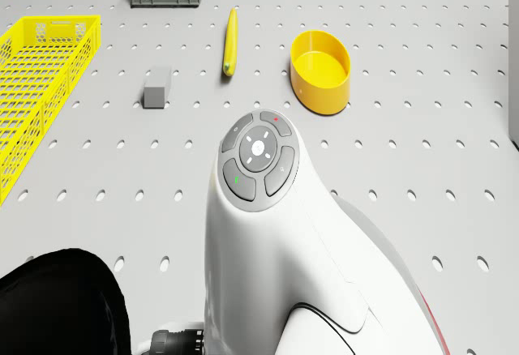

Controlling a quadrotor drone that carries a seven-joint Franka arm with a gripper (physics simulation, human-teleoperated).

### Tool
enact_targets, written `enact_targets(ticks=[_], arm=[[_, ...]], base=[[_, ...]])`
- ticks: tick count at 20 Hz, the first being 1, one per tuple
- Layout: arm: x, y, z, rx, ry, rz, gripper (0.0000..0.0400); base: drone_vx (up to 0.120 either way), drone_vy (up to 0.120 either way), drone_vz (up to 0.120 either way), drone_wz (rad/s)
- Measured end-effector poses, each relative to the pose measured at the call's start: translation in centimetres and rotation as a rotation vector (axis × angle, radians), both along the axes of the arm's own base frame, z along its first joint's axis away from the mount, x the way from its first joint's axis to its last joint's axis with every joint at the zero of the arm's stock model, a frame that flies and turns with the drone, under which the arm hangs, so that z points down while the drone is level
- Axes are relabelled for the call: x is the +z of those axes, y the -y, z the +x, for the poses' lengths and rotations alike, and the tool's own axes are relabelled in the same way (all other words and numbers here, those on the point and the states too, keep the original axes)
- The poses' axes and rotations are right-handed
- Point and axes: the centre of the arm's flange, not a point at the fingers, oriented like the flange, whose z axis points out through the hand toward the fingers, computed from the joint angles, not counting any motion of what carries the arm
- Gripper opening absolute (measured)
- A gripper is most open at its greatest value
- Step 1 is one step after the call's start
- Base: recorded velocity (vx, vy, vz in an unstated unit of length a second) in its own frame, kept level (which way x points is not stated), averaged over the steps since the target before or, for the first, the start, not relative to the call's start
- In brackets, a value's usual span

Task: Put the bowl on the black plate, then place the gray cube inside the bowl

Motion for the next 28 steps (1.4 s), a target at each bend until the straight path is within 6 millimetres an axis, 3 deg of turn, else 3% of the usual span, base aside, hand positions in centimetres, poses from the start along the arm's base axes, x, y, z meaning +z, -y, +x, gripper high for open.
enact_targets(ticks=[10,16,28], arm=[[0.0,0.0,0.0,0.0,0.0,0.0,0.04],[0.0,0.0,0.0,0.0,0.0,0.0,0.04],[0.0,0.0,0.0,0.0,0.0,0.0,0.04]], base=[[0.12,0.0,-0.088,0.0],[0.12,-0.08,0.0,0.0],[0.12,0.0,0.0,0.0]])
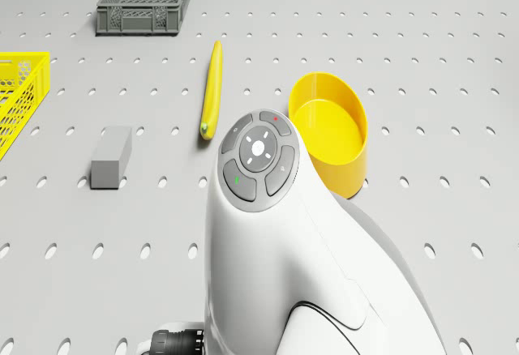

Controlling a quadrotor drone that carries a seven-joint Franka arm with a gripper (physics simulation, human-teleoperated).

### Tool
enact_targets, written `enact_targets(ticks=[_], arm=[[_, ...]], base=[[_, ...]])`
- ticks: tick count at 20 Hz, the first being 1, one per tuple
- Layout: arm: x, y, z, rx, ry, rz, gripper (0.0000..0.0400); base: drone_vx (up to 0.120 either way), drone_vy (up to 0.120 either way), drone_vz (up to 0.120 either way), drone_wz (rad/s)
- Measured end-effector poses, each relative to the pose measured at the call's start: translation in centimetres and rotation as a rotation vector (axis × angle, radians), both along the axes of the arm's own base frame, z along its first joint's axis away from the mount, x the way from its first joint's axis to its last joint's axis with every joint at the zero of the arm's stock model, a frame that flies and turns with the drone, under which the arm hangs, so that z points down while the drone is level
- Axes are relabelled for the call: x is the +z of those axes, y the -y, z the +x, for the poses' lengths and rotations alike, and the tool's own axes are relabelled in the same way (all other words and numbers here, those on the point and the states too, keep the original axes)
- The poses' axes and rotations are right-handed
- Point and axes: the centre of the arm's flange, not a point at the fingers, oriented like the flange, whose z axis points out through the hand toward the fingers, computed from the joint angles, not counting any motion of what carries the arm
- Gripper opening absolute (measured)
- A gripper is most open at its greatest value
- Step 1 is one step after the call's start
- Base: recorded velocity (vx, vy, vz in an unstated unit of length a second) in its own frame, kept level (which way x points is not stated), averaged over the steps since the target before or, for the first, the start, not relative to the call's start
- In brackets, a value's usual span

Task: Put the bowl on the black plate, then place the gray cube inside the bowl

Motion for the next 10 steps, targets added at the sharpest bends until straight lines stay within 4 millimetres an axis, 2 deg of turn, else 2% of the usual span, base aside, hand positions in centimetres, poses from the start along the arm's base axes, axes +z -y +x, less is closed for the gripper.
enact_targets(ticks=[10], arm=[[0.0,0.0,0.0,0.0,0.0,0.0,0.04]], base=[[0.12,0.0,0.0,0.0]])
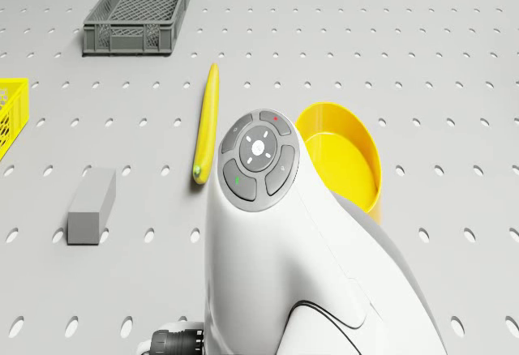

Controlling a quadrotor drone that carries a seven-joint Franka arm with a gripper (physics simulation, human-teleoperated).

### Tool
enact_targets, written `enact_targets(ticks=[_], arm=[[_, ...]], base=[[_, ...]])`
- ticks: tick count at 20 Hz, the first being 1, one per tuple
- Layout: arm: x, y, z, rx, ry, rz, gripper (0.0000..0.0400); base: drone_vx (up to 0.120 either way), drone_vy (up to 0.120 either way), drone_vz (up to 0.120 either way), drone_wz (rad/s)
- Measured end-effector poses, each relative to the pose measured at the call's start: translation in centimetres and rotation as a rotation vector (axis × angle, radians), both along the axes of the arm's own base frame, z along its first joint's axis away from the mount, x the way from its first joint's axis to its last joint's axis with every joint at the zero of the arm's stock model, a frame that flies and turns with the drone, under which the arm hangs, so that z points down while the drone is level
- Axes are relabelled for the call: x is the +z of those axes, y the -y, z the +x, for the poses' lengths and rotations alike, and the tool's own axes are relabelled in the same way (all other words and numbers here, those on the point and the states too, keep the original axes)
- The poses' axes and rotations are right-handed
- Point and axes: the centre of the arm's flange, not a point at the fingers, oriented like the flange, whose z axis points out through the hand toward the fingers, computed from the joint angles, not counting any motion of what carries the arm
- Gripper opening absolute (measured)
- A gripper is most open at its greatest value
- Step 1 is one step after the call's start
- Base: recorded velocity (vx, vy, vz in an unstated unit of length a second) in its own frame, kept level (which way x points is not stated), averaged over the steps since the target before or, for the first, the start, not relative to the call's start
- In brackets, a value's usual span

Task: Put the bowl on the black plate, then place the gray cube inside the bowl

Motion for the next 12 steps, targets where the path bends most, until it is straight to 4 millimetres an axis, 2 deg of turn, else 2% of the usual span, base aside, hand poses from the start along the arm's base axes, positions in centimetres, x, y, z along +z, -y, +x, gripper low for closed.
enact_targets(ticks=[7,11,12], arm=[[0.0,0.0,0.0,0.0,0.0,0.0,0.04],[0.0,0.0,0.0,0.0,0.0,0.0,0.04],[0.0,0.0,0.0,0.0,0.0,0.0,0.04]], base=[[0.12,0.0,0.0,0.0],[0.12,0.0,-0.1,0.0],[0.12,0.0,0.0,0.0]])
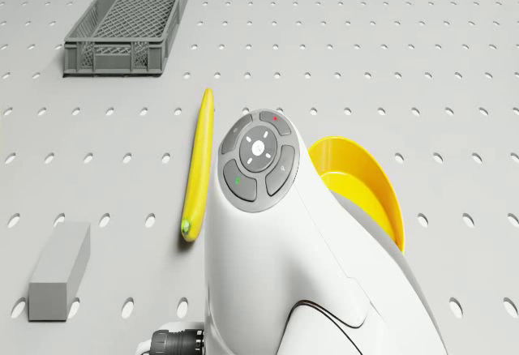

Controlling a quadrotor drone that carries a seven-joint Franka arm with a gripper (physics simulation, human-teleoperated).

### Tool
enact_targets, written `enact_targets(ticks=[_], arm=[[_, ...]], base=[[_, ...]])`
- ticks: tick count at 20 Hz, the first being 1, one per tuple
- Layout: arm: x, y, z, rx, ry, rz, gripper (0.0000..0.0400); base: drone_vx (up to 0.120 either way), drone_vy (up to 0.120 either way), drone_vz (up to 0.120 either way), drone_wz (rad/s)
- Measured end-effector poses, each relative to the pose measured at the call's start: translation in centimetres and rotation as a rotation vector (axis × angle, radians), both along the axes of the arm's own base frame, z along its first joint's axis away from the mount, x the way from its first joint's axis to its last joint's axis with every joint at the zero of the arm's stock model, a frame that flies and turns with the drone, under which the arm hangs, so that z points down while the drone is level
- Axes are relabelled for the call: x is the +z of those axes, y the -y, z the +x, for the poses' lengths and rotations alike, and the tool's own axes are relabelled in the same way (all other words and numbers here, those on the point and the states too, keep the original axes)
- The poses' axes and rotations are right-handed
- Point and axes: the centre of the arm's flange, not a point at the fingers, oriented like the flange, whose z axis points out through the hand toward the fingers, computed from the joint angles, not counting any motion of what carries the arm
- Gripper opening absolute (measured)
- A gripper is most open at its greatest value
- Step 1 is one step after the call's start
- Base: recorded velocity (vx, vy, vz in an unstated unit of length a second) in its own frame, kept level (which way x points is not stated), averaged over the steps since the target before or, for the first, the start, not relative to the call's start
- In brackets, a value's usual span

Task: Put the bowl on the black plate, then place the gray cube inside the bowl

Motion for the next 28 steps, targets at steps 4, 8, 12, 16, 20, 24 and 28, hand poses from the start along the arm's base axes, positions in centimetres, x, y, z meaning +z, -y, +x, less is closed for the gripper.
enact_targets(ticks=[4,8,12,16,20,24,28], arm=[[0.0,0.0,0.0,0.0,0.0,0.0,0.04],[0.0,0.0,0.0,0.0,0.0,0.0,0.04],[0.0,0.0,0.0,0.0,0.0,0.0,0.04],[0.0,0.0,0.0,0.0,0.0,0.0,0.04],[0.0,0.0,0.0,0.0,0.0,0.0,0.04],[0.0,0.0,0.0,0.0,0.0,0.0,0.04],[0.0,0.0,0.0,0.0,0.0,0.0,0.04]], base=[[0.12,0.0,0.0,0.0],[0.12,-0.09,0.0,0.0],[0.12,-0.03,0.0,0.0],[0.12,0.0,0.0,0.0],[0.12,0.0,0.0,0.0],[0.12,0.0,0.0,0.0],[0.12,0.0,0.0,0.0]])
